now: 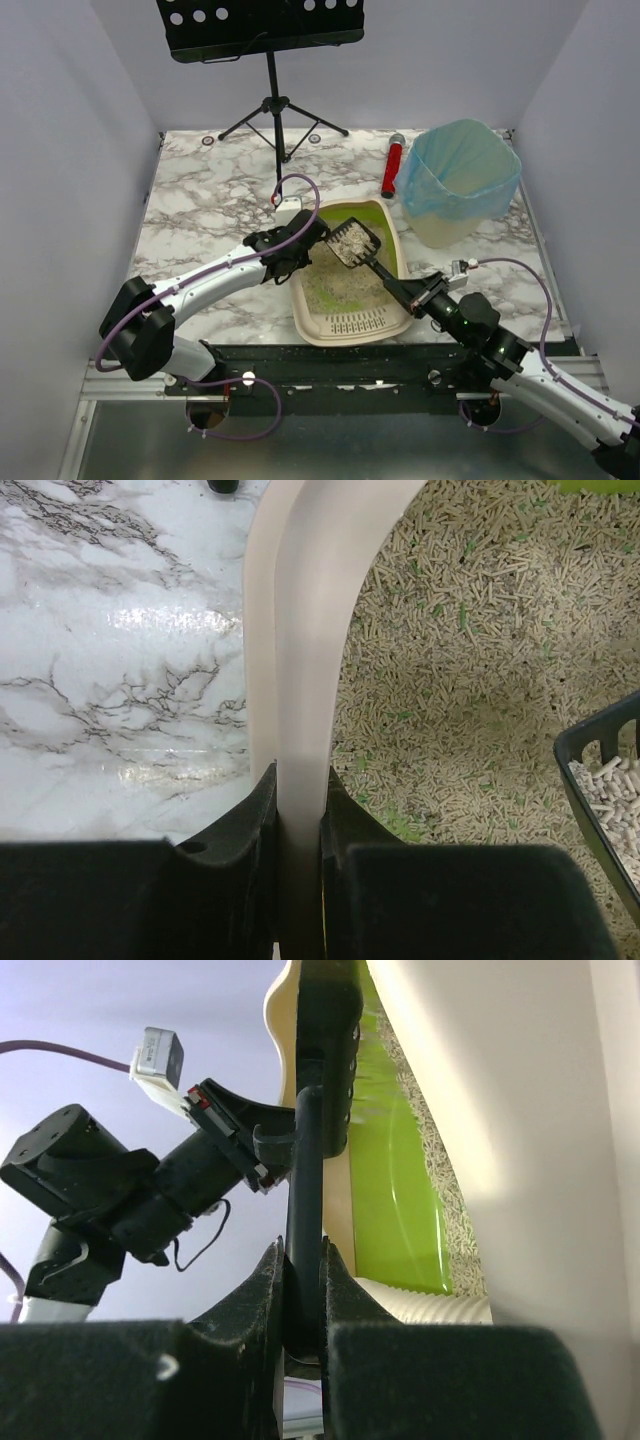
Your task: Clean the litter box
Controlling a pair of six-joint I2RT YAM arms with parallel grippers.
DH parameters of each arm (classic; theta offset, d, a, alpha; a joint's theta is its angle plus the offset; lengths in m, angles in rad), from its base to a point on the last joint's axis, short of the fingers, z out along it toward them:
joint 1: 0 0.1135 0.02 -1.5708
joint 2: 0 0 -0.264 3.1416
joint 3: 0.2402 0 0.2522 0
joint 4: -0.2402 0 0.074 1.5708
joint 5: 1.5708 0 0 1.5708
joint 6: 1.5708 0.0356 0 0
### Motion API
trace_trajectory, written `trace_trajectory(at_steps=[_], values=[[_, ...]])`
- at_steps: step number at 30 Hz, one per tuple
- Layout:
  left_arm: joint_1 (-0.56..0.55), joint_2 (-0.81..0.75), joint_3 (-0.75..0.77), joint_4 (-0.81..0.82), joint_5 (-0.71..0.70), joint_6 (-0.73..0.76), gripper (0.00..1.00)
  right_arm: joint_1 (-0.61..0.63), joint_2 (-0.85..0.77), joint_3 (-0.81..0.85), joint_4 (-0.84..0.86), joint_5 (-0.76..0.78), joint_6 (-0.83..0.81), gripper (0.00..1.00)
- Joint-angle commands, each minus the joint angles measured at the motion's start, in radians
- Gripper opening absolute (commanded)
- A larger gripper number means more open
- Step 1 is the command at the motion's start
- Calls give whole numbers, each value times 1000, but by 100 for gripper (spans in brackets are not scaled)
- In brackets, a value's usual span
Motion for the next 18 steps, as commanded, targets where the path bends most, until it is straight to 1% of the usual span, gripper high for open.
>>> trace_trajectory(at_steps=[1,2,3,5,6,8,9,11,12,13,14,15,16,17,18], values=[[0,-14,-16,103,138,-28,0,0,58,-24,130,-24,-21,1],[0,-16,-17,105,138,-26,0,-1,88,-44,227,-60,-20,1],[0,-19,-16,105,137,-23,0,0,113,-46,277,-104,-23,1],[1,-22,-19,103,135,-22,0,-1,133,27,163,-95,-44,1],[1,-22,-19,103,132,-20,0,0,119,53,19,-41,-63,1],[0,-30,-20,101,134,-22,0,-1,37,55,-65,24,-55,1],[1,-31,-22,103,135,-22,0,-1,11,29,28,35,-55,1],[1,-36,-25,108,130,-22,0,-1,4,-47,189,-15,-70,1],[1,-36,-26,108,124,-22,0,-1,13,-48,231,-37,-81,1],[1,-33,-25,106,121,-22,0,-1,18,-28,192,-48,-86,1],[1,-31,-23,105,118,-22,0,-1,16,-5,129,-27,-93,1],[1,-30,-22,105,121,-20,0,0,21,33,22,-8,-83,1],[1,-27,-20,105,123,-20,0,-1,23,37,12,19,-75,1],[1,-23,-20,106,126,-19,0,0,26,35,25,15,-77,1],[1,-22,-20,106,127,-19,0,-1,36,22,82,1,-83,1]])
